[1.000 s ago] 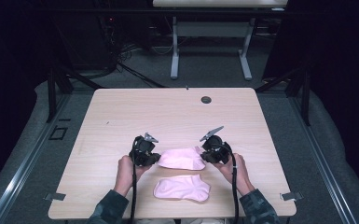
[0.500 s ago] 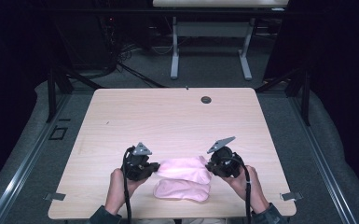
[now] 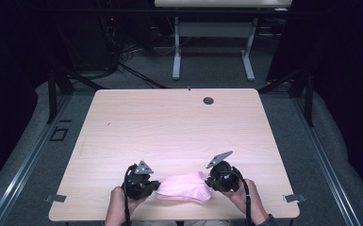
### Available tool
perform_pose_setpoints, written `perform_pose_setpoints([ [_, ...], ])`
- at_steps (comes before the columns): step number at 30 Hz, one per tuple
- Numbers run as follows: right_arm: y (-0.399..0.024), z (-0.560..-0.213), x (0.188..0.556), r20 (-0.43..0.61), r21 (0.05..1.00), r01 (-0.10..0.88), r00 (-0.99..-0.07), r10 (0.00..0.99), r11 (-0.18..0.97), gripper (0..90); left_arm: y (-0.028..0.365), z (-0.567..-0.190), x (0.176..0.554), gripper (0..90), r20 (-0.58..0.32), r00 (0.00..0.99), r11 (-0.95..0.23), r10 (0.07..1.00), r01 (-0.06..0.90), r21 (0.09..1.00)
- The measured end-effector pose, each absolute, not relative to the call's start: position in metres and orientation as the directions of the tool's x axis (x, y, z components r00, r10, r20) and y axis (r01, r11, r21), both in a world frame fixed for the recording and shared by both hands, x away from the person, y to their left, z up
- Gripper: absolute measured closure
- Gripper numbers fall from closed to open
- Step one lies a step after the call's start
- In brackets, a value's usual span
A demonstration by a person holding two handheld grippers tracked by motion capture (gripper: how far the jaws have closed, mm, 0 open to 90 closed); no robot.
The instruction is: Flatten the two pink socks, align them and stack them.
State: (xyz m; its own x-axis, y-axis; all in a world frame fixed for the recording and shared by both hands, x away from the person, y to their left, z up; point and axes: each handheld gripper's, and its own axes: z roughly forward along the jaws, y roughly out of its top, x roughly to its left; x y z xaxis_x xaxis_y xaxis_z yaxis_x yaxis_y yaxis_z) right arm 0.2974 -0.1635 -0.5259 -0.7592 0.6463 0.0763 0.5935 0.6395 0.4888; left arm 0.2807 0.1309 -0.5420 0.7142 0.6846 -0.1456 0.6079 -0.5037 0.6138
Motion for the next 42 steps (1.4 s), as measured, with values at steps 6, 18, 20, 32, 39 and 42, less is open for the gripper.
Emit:
perform_pose_setpoints([
  [6,-0.163,-0.533,0.298,0.074,0.483,0.590,-0.763,0.642,0.647,83.3,0.130,-0.552,0.277,88.0,-0.126,0.709,-0.512,0.694,0.609,0.606],
  [18,-0.163,-0.545,0.298,0.068,0.474,0.590,-0.765,0.640,0.654,80.8,0.126,-0.557,0.274,58.0,-0.040,0.691,-0.528,0.722,0.587,0.614],
  [20,-0.165,-0.543,0.298,0.068,0.484,0.584,-0.767,0.638,0.652,75.7,0.129,-0.555,0.274,38.4,-0.020,0.668,-0.512,0.744,0.590,0.624],
  [32,-0.198,-0.505,0.284,0.029,0.648,0.552,-0.707,0.707,0.525,14.5,0.159,-0.530,0.270,12.2,0.016,0.618,-0.461,0.786,0.569,0.681],
  [39,-0.236,-0.507,0.277,0.002,0.654,0.592,-0.625,0.781,0.471,1.1,0.187,-0.530,0.270,5.8,0.030,0.557,-0.427,0.830,0.599,0.677],
  [42,-0.247,-0.510,0.275,-0.001,0.649,0.609,-0.598,0.801,0.455,0.0,0.202,-0.536,0.269,5.0,0.031,0.519,-0.403,0.854,0.623,0.670],
])
